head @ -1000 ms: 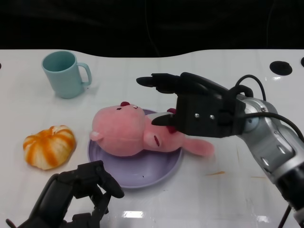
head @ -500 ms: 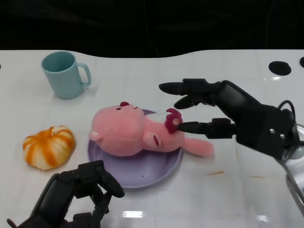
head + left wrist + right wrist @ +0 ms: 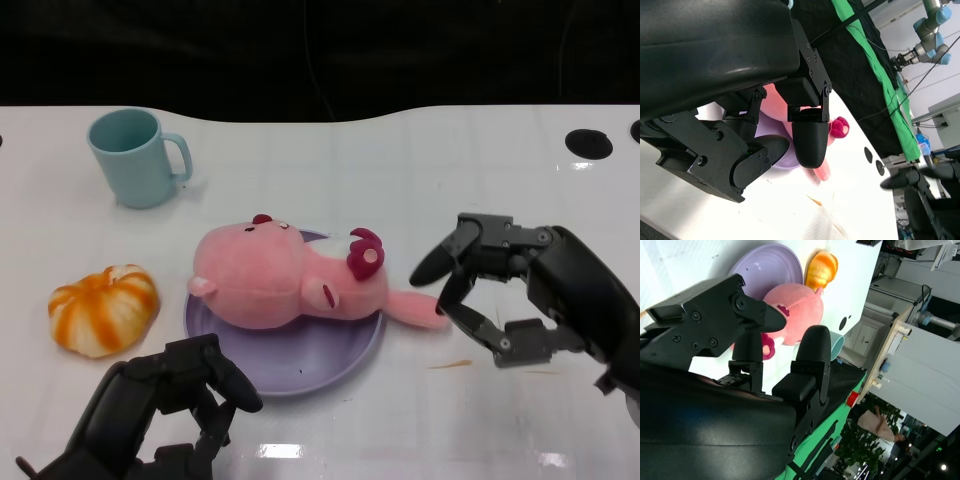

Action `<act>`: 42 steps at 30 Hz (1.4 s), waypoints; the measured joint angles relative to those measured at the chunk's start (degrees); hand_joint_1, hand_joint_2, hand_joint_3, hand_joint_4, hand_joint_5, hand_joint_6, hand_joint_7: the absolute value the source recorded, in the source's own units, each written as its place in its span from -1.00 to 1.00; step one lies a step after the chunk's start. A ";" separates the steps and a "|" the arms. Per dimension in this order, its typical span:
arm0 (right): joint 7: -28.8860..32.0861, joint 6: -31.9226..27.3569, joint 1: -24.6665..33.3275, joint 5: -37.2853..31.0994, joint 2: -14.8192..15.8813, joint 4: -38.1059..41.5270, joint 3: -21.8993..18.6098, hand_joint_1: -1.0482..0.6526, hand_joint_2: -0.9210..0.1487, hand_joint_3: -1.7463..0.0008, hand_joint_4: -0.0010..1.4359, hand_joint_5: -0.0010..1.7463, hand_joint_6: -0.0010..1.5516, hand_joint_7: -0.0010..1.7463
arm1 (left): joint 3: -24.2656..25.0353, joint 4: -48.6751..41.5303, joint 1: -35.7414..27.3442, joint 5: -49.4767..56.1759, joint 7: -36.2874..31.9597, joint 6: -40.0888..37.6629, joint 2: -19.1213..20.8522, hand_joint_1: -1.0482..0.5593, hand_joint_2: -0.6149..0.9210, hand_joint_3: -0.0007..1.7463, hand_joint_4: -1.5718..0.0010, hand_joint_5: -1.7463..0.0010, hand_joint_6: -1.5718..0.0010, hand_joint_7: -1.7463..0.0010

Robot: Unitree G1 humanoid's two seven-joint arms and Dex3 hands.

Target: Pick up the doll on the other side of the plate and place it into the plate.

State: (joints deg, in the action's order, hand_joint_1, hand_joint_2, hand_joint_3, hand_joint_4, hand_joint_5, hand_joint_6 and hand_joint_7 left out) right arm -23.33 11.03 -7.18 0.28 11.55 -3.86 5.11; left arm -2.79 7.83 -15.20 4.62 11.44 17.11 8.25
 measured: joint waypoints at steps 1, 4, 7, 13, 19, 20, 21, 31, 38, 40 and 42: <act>0.01 -0.18 0.86 0.00 0.20 -0.90 -0.06 0.40 -0.06 -0.55 0.01 0.74 -0.05 0.51 | 0.01 0.00 0.02 0.00 0.00 0.00 0.01 0.18 0.49 0.26 0.00 -0.79 -0.05 -0.40; 0.01 -0.88 3.19 -0.01 1.07 -3.58 -0.26 0.42 -0.03 -0.62 0.08 0.82 -0.01 0.53 | 0.02 0.01 0.04 -0.01 0.00 -0.05 0.01 0.19 0.48 0.27 0.00 -0.78 -0.05 -0.40; 0.17 -3.59 5.85 0.04 1.71 -7.37 -0.83 0.39 -0.01 -0.62 0.11 0.85 0.01 0.55 | 0.08 0.05 0.04 -0.01 0.00 -0.16 0.03 0.18 0.48 0.27 0.01 -0.78 -0.05 -0.39; 0.74 -8.63 8.29 -0.35 2.20 -11.82 -1.35 0.38 -0.01 -0.61 0.11 0.86 0.00 0.57 | 0.10 0.60 0.00 -0.01 0.00 -0.82 0.04 0.17 0.49 0.26 0.01 -0.77 -0.05 -0.39; 0.79 -9.12 8.31 -0.37 2.21 -12.54 -1.36 0.38 -0.01 -0.61 0.11 0.86 0.00 0.57 | 0.10 0.83 -0.02 -0.01 0.00 -1.15 0.04 0.17 0.49 0.26 0.01 -0.77 -0.05 -0.39; 0.80 -9.15 8.31 -0.38 2.21 -12.55 -1.37 0.38 -0.01 -0.61 0.11 0.86 0.00 0.57 | 0.10 0.84 -0.03 -0.01 0.00 -1.16 0.04 0.17 0.49 0.26 0.01 -0.77 -0.05 -0.39; 0.80 -9.17 8.31 -0.38 2.21 -12.55 -1.37 0.38 -0.01 -0.61 0.11 0.86 0.00 0.57 | 0.10 0.86 -0.02 -0.01 0.00 -1.16 0.04 0.17 0.49 0.26 0.01 -0.77 -0.05 -0.39; 2.05 -14.73 13.94 -3.42 3.43 -11.28 -0.76 0.49 -0.09 -0.65 0.33 1.00 -0.01 0.90 | 1.28 -0.27 -0.32 -1.69 0.11 0.09 1.82 0.21 0.51 0.23 0.05 -0.76 -0.03 -0.38; 1.91 -13.98 13.41 -3.01 3.49 -10.69 -0.70 0.46 -0.07 -0.64 0.30 1.00 -0.02 0.90 | 1.20 -0.28 -0.55 -1.78 0.11 0.74 1.95 0.20 0.52 0.22 0.04 -0.76 -0.04 -0.38; 1.90 -13.63 13.34 -2.92 3.49 -10.54 -0.67 0.46 -0.07 -0.64 0.30 1.00 -0.02 0.90 | 1.20 -0.28 -0.54 -1.78 0.11 0.75 1.95 0.20 0.52 0.22 0.04 -0.76 -0.04 -0.38; 1.86 -12.95 13.22 -2.86 3.49 -10.22 -0.63 0.46 -0.07 -0.64 0.30 1.00 -0.02 0.90 | 1.19 -0.33 -0.54 -1.78 0.10 0.86 1.95 0.20 0.52 0.22 0.04 -0.76 -0.04 -0.37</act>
State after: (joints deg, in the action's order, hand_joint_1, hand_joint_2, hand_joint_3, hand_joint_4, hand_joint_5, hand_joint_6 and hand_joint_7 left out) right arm -21.47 -1.92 6.04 -2.58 15.04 -14.08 4.48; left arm -1.60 7.50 -15.73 2.84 11.54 17.97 10.20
